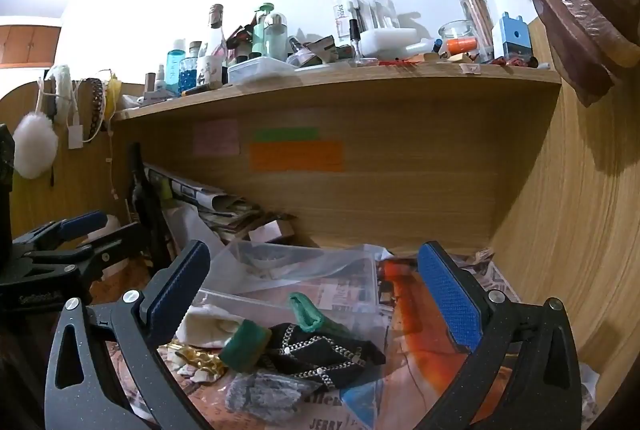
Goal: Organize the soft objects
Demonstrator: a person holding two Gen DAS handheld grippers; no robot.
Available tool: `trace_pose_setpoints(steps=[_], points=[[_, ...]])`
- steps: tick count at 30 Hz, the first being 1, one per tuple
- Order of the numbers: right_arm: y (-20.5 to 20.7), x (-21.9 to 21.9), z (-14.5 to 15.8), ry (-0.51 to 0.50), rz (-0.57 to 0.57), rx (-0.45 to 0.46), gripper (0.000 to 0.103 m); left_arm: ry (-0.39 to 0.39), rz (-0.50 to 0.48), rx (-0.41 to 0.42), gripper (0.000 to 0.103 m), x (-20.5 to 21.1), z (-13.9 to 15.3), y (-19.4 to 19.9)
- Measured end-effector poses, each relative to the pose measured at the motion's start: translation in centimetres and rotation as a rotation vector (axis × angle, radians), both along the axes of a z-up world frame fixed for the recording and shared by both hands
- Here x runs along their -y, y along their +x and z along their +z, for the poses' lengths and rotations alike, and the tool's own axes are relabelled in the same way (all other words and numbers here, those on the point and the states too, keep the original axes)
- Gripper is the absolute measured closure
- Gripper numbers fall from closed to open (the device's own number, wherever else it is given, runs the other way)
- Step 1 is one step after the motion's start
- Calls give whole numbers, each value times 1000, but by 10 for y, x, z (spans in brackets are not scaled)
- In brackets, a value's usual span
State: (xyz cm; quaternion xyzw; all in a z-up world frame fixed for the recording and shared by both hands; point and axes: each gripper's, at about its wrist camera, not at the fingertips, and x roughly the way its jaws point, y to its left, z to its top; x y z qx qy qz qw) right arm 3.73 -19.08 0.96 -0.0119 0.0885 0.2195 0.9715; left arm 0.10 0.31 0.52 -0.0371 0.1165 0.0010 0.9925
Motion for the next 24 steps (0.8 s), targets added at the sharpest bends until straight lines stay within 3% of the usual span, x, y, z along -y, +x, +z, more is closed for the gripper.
trace_pose_setpoints(steps=[24], points=[[-3, -4, 0, 7, 21, -5, 0, 7, 5, 45, 0, -2, 2, -10]])
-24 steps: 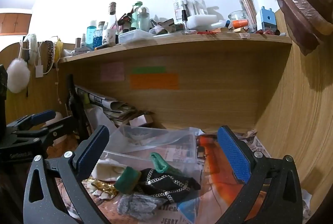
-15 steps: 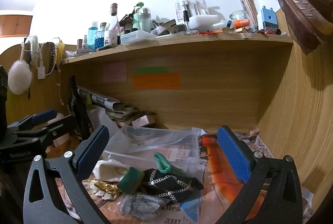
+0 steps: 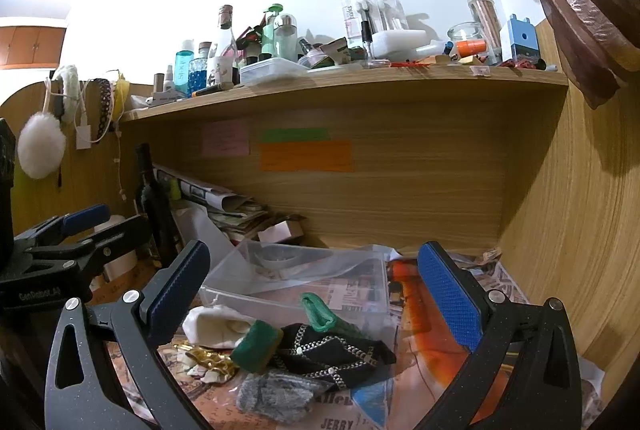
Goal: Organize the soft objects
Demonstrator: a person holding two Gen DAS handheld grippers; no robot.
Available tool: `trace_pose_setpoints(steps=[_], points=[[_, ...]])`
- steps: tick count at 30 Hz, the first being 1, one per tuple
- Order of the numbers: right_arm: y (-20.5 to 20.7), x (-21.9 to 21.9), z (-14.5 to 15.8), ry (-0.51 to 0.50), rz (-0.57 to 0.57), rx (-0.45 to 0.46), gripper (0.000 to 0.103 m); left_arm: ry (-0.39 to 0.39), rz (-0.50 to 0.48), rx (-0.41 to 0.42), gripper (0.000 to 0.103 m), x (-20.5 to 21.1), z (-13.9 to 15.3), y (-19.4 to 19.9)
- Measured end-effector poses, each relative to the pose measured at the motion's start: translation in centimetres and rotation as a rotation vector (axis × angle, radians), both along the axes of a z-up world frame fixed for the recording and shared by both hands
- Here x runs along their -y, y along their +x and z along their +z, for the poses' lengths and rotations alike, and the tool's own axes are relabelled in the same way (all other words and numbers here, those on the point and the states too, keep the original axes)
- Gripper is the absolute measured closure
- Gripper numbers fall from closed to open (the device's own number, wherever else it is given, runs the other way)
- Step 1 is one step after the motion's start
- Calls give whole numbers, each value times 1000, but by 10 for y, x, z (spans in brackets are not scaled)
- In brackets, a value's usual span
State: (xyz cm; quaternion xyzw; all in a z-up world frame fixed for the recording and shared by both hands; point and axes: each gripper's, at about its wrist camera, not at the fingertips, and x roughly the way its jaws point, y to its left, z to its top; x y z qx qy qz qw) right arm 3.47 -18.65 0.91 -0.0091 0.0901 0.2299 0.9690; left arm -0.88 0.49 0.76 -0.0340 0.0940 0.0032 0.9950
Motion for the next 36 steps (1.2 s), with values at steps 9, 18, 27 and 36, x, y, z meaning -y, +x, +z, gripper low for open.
trace_pose_setpoints(steps=[9, 18, 27, 36], points=[[1, 1, 0, 11, -5, -4, 0, 2, -2, -5, 0, 1, -1, 2], [3, 2, 0, 15, -1, -7, 0, 3, -4, -8, 0, 2, -2, 4], [2, 1, 0, 15, -1, -8, 0, 4, -6, -6, 0, 2, -2, 4], [2, 1, 1, 17, 1, -8, 0, 14, -11, 1, 0, 7, 0, 2]])
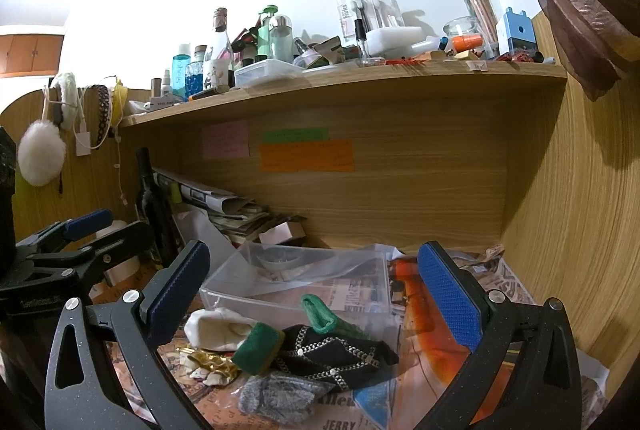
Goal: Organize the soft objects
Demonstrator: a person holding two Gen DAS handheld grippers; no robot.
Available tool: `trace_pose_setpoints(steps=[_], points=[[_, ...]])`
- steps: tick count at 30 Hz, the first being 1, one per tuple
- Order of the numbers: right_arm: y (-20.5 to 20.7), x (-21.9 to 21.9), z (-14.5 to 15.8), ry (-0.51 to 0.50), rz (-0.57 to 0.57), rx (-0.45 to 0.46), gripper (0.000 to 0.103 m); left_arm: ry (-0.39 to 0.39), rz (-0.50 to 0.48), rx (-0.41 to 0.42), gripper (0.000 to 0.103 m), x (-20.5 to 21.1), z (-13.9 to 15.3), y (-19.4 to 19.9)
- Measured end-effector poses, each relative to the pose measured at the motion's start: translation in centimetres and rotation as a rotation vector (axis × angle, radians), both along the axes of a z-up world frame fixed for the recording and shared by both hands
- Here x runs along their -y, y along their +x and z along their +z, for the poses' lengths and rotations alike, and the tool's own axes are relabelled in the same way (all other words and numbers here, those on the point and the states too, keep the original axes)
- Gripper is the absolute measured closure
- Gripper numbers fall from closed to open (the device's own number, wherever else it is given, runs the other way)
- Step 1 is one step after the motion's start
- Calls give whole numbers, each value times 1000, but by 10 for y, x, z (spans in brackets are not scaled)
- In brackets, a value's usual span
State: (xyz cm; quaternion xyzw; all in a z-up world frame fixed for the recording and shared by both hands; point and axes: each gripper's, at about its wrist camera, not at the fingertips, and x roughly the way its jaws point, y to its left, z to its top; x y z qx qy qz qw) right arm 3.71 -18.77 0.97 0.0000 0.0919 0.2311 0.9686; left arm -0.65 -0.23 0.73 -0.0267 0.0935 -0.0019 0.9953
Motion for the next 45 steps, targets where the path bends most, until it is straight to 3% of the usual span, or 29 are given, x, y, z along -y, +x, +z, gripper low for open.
trace_pose_setpoints(steps=[22, 30, 37, 41, 45], points=[[0, 1, -2, 3, -3, -8, 0, -7, -11, -18, 0, 2, -3, 3], [19, 0, -27, -53, -32, -105, 0, -23, -30, -119, 0, -3, -28, 20], [42, 4, -67, -128, -23, -240, 1, -61, -46, -285, 0, -15, -70, 43], [53, 7, -84, -157, -8, -312, 11, -71, -30, -369, 17, -24, -92, 57], [65, 7, -88, -151, 19, -352, 22, -91, -12, -416, 21, -35, -104, 70]])
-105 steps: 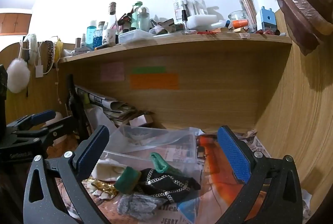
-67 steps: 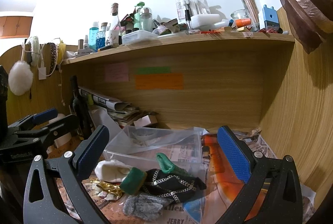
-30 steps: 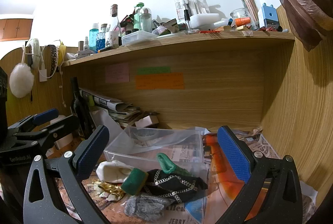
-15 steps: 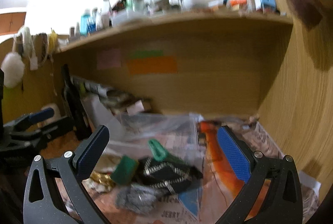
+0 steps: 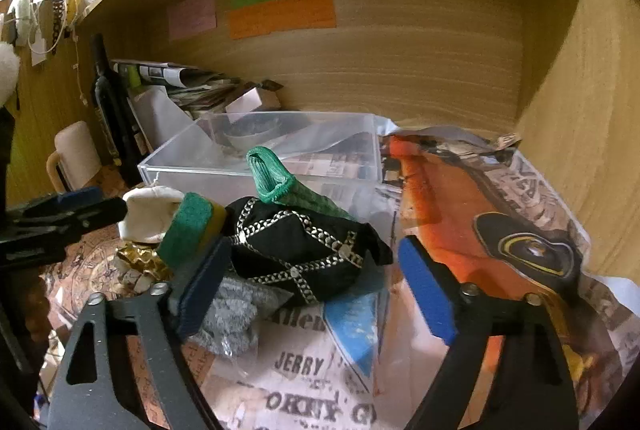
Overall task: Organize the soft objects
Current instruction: 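Grasp the green knit loop with the right tool while the left grasps the white cloth, then lift both items and release them into the clear plastic box with both tools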
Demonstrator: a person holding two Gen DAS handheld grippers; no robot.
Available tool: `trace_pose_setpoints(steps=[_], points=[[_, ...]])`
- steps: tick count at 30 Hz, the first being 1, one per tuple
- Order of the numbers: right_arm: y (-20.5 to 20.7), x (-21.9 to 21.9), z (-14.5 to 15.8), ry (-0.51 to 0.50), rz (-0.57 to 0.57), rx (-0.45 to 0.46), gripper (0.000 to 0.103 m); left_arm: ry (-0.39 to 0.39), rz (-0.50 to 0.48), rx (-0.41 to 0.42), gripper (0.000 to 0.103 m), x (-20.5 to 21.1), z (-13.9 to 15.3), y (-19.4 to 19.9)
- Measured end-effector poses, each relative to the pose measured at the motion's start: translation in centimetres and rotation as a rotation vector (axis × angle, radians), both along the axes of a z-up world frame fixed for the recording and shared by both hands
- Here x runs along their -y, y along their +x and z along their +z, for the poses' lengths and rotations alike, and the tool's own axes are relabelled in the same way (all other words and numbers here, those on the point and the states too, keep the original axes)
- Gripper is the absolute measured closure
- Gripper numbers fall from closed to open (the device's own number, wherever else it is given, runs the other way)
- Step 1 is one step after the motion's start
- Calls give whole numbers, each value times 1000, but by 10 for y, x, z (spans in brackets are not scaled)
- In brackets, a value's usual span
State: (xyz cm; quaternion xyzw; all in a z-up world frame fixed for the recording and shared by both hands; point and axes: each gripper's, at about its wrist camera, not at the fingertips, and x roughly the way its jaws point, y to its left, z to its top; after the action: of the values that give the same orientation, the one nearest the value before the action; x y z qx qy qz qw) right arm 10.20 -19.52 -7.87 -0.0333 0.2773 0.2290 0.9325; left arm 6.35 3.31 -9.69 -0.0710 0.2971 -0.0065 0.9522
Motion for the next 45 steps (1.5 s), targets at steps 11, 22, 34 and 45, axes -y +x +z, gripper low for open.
trace_pose_setpoints(steps=[11, 22, 34, 45], points=[[32, -27, 2, 29, 78, -36, 45, -6, -16, -129, 45, -13, -27, 37], [46, -33, -9, 34, 90, -103, 85, -25, -71, -137, 82, -7, -35, 39], [27, -19, 20, 91, 81, -12, 91, -11, -30, 28, 85, -17, 19, 1], [20, -20, 69, 146, 84, 146, 91, 12, -1, 209, 85, -14, 80, 11]])
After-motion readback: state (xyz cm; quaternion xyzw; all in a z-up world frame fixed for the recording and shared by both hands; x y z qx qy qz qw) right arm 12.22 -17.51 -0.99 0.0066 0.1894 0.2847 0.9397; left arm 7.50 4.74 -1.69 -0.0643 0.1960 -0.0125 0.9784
